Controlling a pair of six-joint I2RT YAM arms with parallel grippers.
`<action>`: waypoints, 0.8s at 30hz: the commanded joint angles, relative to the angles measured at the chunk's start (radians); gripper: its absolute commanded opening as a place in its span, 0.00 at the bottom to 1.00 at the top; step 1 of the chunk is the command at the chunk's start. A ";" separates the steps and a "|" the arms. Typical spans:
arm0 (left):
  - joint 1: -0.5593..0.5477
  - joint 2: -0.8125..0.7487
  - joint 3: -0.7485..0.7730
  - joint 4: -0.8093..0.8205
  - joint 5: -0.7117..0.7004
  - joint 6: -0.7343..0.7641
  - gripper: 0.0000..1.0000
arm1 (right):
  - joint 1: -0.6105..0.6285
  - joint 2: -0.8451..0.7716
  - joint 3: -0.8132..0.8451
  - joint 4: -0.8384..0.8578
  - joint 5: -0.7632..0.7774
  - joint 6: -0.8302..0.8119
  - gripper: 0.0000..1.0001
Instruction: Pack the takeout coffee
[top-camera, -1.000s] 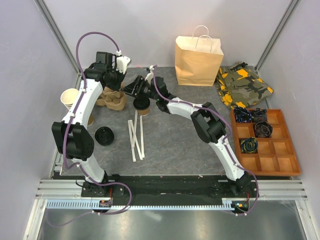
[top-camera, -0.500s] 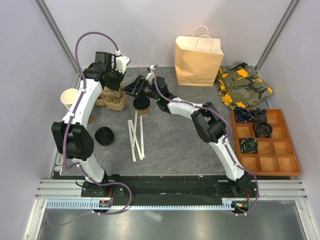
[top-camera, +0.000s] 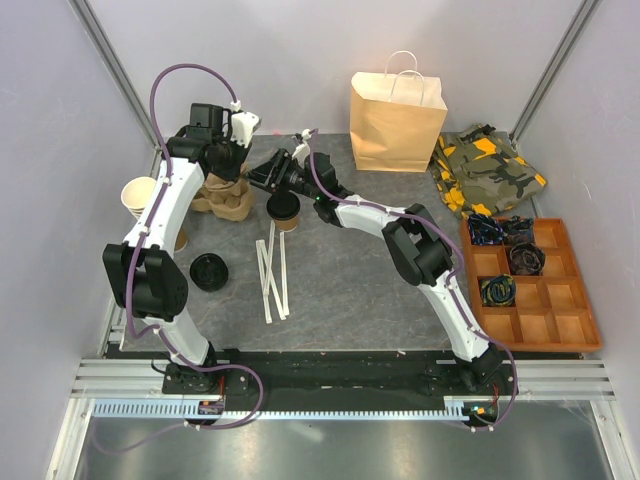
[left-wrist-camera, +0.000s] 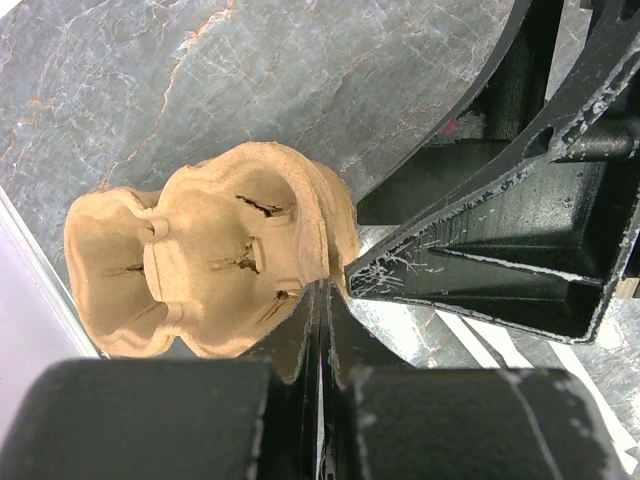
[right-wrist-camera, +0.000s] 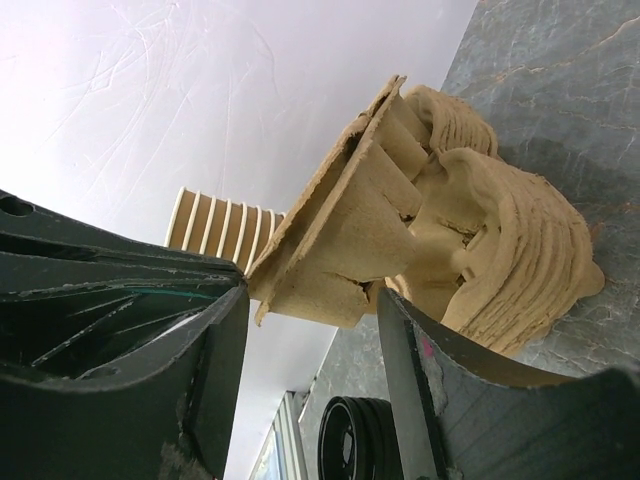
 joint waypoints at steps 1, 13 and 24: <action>0.006 -0.050 0.007 0.032 0.031 -0.019 0.02 | 0.007 0.012 0.048 0.035 0.038 0.000 0.62; 0.006 -0.053 0.007 0.030 0.030 -0.022 0.02 | 0.027 0.045 0.074 0.016 0.062 -0.011 0.58; 0.006 -0.068 0.015 0.028 0.064 -0.022 0.02 | 0.027 0.063 0.080 -0.020 0.084 -0.021 0.54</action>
